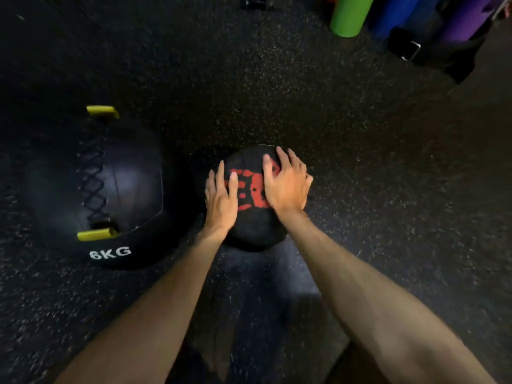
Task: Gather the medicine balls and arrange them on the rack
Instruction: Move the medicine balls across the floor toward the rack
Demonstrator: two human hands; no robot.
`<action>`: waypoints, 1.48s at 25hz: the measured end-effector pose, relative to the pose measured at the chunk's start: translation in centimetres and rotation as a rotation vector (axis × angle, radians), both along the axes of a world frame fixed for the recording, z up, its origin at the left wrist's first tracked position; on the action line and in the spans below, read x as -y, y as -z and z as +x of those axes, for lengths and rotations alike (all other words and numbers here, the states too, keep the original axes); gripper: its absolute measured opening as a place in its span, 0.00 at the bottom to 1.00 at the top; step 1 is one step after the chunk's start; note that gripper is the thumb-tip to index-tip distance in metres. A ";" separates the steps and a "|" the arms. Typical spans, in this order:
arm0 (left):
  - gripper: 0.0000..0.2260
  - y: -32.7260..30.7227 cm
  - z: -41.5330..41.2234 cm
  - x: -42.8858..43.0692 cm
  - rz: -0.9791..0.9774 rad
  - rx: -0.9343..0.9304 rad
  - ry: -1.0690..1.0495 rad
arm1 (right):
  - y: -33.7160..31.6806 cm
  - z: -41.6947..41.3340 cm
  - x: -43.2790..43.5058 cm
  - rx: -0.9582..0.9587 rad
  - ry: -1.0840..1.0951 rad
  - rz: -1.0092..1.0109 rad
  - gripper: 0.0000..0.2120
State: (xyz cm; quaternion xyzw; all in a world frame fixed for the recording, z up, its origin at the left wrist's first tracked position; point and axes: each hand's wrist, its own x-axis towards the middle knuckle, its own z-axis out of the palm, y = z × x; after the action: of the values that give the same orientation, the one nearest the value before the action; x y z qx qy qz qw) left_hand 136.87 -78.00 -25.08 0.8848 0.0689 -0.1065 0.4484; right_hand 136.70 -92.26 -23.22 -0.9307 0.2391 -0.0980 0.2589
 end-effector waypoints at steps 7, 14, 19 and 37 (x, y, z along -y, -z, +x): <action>0.41 0.1 4.7 2.1 0.050 -0.006 0.063 | -1.5 13.0 3.0 -0.148 0.143 0.168 0.22; 0.26 -2.2 19.6 4.4 0.151 -0.116 -0.025 | -1.2 18.1 2.9 -0.077 0.018 0.107 0.19; 0.26 -3.4 28.2 6.2 0.170 -0.305 0.023 | -0.4 14.5 0.2 -0.083 0.096 0.105 0.30; 0.25 -3.4 45.2 13.9 0.159 -0.182 -0.110 | -1.0 40.2 13.3 -0.154 -0.233 0.199 0.26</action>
State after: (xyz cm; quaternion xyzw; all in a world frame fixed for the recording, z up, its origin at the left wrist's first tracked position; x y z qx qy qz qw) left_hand 182.08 -91.92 -21.63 0.8991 0.1658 -0.1558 0.3740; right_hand 176.88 -105.61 -22.21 -0.9265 0.1575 0.0285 0.3405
